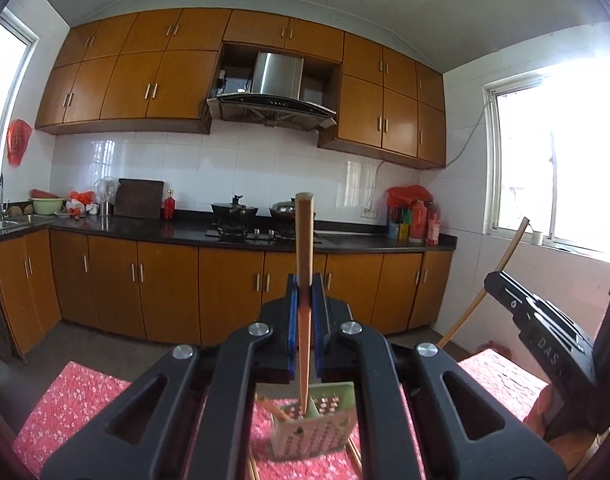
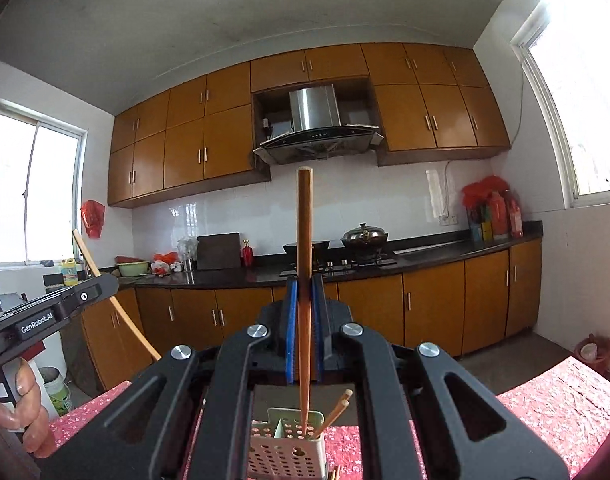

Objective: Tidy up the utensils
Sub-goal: 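Open the right tool to drop its chopstick into the holder while the left tool releases its chopstick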

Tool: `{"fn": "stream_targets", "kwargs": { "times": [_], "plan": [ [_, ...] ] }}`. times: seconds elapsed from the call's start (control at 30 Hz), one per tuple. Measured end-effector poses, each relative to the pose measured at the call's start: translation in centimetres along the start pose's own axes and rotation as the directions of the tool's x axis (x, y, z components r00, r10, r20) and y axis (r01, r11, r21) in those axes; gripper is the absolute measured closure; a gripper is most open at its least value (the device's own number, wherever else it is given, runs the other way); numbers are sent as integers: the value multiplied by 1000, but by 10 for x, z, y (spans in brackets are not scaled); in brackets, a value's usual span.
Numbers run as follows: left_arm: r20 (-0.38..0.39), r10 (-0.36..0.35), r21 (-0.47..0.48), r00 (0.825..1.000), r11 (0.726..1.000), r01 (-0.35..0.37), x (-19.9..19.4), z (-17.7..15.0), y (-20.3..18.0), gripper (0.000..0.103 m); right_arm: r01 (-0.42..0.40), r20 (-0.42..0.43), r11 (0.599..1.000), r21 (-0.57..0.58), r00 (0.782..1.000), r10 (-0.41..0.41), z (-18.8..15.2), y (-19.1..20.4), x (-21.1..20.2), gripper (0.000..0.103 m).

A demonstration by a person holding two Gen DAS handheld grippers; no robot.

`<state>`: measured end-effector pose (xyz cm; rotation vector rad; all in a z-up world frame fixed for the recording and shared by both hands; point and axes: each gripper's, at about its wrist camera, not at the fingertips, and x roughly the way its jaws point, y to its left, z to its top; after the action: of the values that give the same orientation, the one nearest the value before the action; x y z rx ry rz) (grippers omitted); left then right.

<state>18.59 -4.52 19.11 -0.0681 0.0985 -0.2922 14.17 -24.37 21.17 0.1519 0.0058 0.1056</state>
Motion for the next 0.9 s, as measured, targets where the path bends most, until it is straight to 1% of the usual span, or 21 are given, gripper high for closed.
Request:
{"fn": "stream_targets", "kwargs": {
  "times": [0.07, 0.17, 0.3, 0.5, 0.6, 0.67, 0.73, 0.8, 0.9],
  "plan": [
    [13, 13, 9, 1000, 1000, -13, 10, 1, 0, 96, -4, 7, 1000, -6, 1000, 4, 0, 2, 7, 95],
    [17, 13, 12, 1000, 1000, -13, 24, -3, -1, 96, -5, 12, 1000, -19, 1000, 6, -7, 3, 18, 95],
    [-3, 3, 7, 1000, 1000, -3, 43, -18, 2, 96, -12, -14, 1000, -7, 1000, 12, -21, 1, 30, 95],
    [-64, -3, 0, 998, 1000, 3, 70, -40, 7, 96, -1, -82, 1000, 18, 997, 2, -45, -7, 46, 95],
    [-97, 1, -1, 995, 1000, -1, 81, -50, 9, 95, 8, -119, 1000, 22, 993, -6, -51, -8, 52, 95],
    [-134, 2, -7, 991, 1000, -3, 89, -56, 11, 95, 8, -138, 999, 31, 990, -3, -52, -9, 52, 94],
    [-161, 11, -14, 987, 1000, -13, 94, -62, 14, 93, 10, -143, 999, 34, 990, -5, -50, -11, 49, 88],
    [-173, 19, -18, 985, 1000, -22, 94, -65, 15, 90, 14, -139, 999, 35, 990, -9, -47, -12, 45, 73],
    [-171, 27, -14, 985, 999, -30, 92, -62, 16, 85, 16, -134, 999, 30, 991, -12, -42, -14, 41, 73]
  ]
}}
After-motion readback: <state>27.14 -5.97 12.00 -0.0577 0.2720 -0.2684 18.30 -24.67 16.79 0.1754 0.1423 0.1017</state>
